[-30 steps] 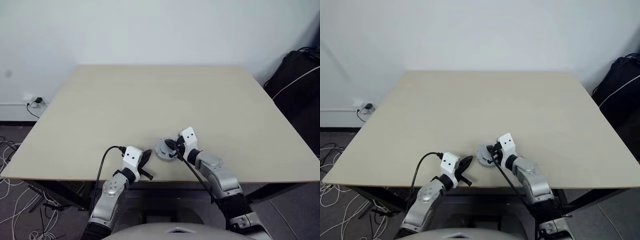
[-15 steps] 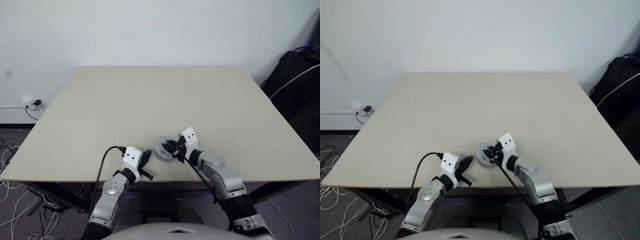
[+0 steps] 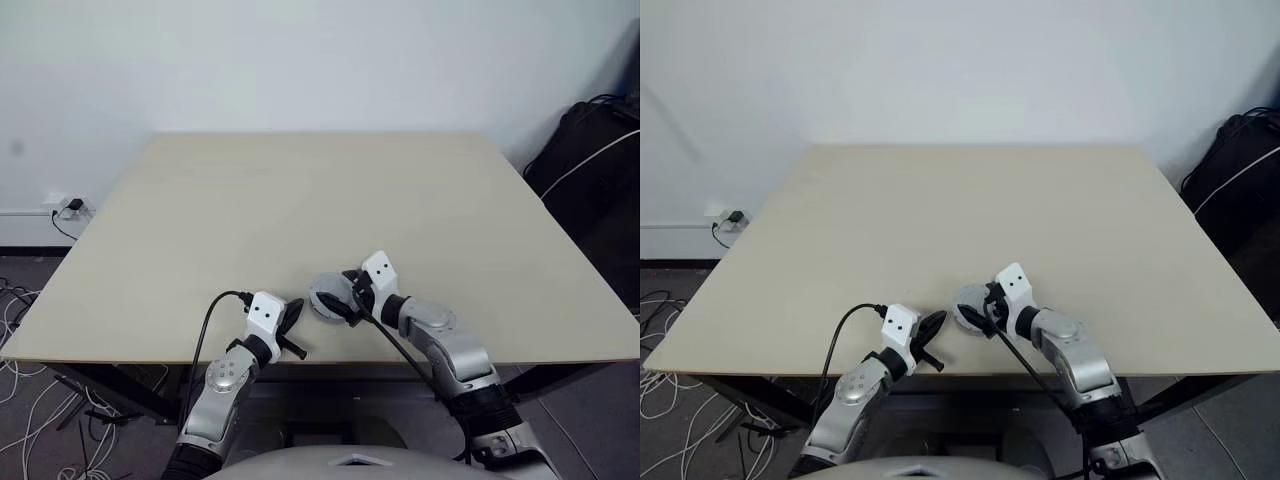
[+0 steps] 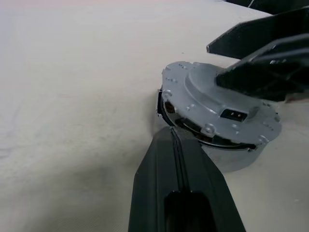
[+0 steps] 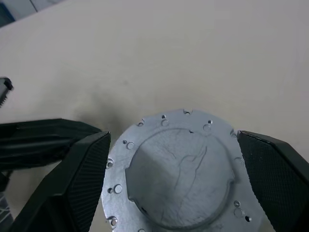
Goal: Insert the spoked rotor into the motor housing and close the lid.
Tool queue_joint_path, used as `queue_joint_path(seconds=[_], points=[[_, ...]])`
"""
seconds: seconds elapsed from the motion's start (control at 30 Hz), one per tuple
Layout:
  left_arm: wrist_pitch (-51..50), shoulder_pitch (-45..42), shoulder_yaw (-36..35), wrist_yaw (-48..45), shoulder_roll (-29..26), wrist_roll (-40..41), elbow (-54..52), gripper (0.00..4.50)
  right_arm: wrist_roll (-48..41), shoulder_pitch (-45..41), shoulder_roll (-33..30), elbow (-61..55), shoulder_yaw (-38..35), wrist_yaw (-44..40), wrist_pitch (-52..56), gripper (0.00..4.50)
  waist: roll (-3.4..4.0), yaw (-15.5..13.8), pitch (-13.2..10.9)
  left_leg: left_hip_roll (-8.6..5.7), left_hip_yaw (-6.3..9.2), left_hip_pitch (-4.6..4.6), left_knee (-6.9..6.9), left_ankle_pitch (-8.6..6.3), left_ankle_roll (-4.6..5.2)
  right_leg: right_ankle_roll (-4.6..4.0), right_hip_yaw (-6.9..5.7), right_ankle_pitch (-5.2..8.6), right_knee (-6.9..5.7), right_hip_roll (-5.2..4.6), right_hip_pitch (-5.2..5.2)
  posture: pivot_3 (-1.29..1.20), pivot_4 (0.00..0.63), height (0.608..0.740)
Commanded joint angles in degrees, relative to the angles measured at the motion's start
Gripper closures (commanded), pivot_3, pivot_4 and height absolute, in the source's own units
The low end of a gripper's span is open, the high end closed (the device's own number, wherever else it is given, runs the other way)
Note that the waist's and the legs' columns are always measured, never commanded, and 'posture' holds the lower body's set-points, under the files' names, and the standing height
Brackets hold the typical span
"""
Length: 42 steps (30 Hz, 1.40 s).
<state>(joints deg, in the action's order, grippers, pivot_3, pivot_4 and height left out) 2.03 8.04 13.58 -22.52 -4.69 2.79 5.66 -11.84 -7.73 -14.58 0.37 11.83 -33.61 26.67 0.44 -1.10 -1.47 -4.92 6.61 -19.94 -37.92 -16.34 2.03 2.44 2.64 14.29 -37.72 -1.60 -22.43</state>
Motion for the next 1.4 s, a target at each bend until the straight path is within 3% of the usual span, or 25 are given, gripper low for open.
queue_joint_path(seconds=[0.03, 0.37, 0.4, 0.57, 0.83, 1.07, 1.1, 1.27, 1.4], points=[[2.0, -0.8, 0.0, 1.0, 0.0, -0.9, -1.8, 4.50, 1.2, -2.0, 0.8, 1.4, 0.1, 0.4, -2.9, 0.03, 0.00, 0.0, 0.0, 0.00, 0.01, 0.00, 0.00, 0.00, 0.00, 0.00, 0.00, 0.00, 0.00, 0.00, 0.00, 0.00, 0.000, 0.740], [2.6, -0.5, -0.3, 2.1, -0.1, -1.0, -1.5, 4.50, 2.9, -1.3, 0.3, 3.5, 0.9, -0.9, -5.1, 0.03, 0.00, 0.0, 0.0, 0.00, 0.00, 0.00, 0.01, 0.00, 0.00, 0.00, 0.00, 0.00, 0.00, 0.00, -0.01, 0.00, 0.000, 0.740], [2.6, -0.5, -0.3, 2.1, -0.1, -0.9, -1.5, 4.50, 3.0, -1.3, 0.3, 3.6, 0.9, -0.9, -5.3, 0.20, 0.00, 0.0, 0.0, 0.00, 0.00, 0.00, 0.01, 0.00, 0.00, 0.00, 0.00, 0.00, 0.00, 0.00, -0.01, 0.00, 0.000, 0.740], [2.6, -0.7, -0.4, 2.3, -0.1, -0.8, -1.2, 4.50, 4.1, -0.9, -0.4, 3.6, 1.4, -1.0, -6.5, 1.59, 0.00, 0.0, 0.0, 0.00, 0.00, 0.00, 0.01, 0.00, 0.00, 0.00, 0.00, 0.00, 0.00, 0.00, -0.01, 0.00, 0.000, 0.740], [2.6, -0.5, -0.3, 2.2, -0.2, -0.7, -1.1, 4.50, 5.0, -0.4, -0.3, 3.3, 1.6, -0.8, -7.8, 4.24, -0.01, 0.2, 0.0, 0.01, 0.00, 0.01, 0.04, 0.00, -0.01, 0.00, 0.01, 0.00, 0.01, 0.01, -0.02, 0.00, 0.000, 0.740], [2.4, -0.3, -0.2, 2.0, -0.3, -0.5, -1.3, 4.50, 2.7, -0.8, 0.9, 2.6, -0.1, -1.4, -7.5, 4.24, -0.04, 0.1, 0.0, 0.01, 0.01, 0.00, 0.04, 0.00, -0.01, -0.01, 0.00, 0.01, 0.01, 0.01, -0.01, 0.00, 0.000, 0.740], [2.4, -0.3, -0.2, 2.0, -0.3, -0.5, -1.3, 4.50, 2.6, -0.8, 1.0, 2.5, -0.3, -1.3, -7.7, 4.06, -0.05, 0.0, 0.0, 0.01, 0.00, 0.00, 0.04, 0.00, 0.00, -0.01, 0.00, 0.01, 0.01, 0.00, -0.01, 0.00, 0.000, 0.740], [2.3, -0.1, -0.2, 1.9, -0.3, -0.4, -1.4, 4.50, 2.5, -0.7, 0.8, 1.4, 0.0, -1.7, -7.8, 2.66, -0.06, 0.0, -0.1, 0.01, 0.00, -0.01, 0.05, 0.00, -0.01, -0.01, 0.00, 0.01, 0.01, 0.01, -0.03, 0.00, 0.000, 0.740], [2.2, -0.1, -0.2, 1.8, -0.2, -0.4, -1.5, 4.50, 3.7, -0.5, 0.3, 1.3, 0.9, -1.6, -8.2, 1.25, -0.07, 0.0, -0.1, 0.01, 0.00, -0.01, 0.05, 0.00, -0.01, -0.01, 0.00, 0.01, 0.01, 0.00, -0.03, 0.00, 0.000, 0.740]])
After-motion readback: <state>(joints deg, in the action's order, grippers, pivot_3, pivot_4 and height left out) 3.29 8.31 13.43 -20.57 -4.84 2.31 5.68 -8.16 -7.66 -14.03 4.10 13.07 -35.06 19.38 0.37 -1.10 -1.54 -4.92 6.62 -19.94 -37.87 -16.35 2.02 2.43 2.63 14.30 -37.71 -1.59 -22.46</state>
